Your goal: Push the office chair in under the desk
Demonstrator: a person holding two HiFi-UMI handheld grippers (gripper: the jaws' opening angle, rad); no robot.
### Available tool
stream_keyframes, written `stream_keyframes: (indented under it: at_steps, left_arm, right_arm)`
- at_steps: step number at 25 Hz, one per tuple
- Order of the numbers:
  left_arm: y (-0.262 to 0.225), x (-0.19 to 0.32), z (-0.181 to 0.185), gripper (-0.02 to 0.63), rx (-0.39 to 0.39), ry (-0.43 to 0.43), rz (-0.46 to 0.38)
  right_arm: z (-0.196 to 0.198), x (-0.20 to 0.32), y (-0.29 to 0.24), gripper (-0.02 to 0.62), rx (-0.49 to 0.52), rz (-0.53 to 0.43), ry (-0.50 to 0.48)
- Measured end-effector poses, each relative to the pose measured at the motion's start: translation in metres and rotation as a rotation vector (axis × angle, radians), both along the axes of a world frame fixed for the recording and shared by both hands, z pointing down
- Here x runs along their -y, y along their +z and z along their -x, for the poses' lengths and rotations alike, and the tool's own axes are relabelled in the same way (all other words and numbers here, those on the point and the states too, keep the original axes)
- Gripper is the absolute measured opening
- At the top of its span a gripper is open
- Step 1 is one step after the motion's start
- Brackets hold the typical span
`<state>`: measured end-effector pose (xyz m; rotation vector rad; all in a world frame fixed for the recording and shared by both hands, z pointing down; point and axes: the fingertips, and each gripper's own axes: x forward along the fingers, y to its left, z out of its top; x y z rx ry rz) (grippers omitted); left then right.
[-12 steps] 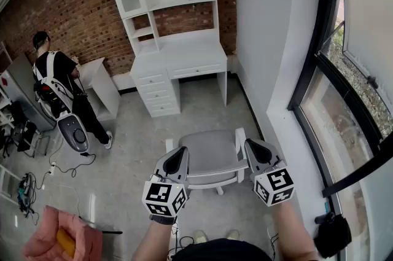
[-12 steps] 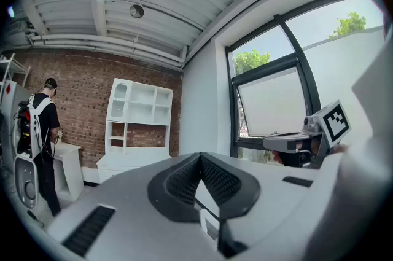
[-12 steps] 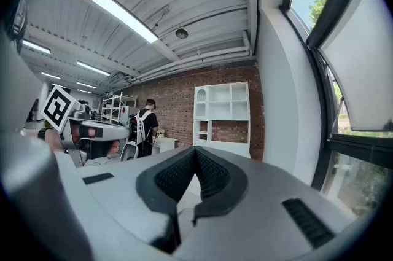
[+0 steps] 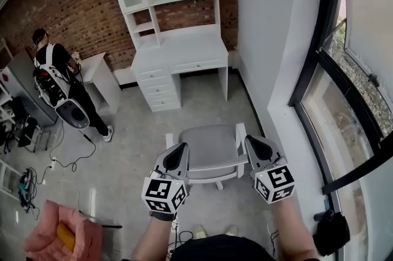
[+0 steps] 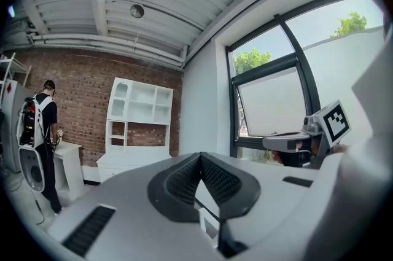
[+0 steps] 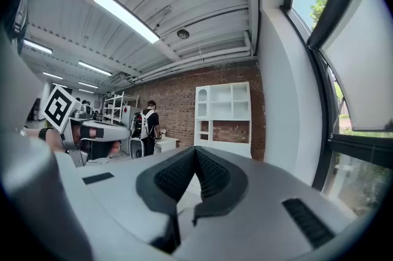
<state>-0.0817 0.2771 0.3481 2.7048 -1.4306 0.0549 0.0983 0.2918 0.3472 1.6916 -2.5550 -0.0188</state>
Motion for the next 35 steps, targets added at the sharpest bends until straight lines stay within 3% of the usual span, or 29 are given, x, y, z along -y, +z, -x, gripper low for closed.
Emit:
stream_keyframes:
  at_steps: [15,24,35]
  left_arm:
    - [0.061,-0.003,0.011,0.006,0.064,-0.108,0.074]
    - [0.106,-0.015,0.033,0.007,-0.040,-0.260,0.227]
    - [0.181,-0.004,0.089,0.008,-0.122,-0.441,0.418]
  right_arm:
    - [-0.028,-0.013,0.048,0.003,0.019,0.070,0.007]
    - [-0.057,-0.018,0.088,0.003,0.085,0.145,0.011]
    - [-0.058,0.008,0.145,0.005,0.120,0.271,0.053]
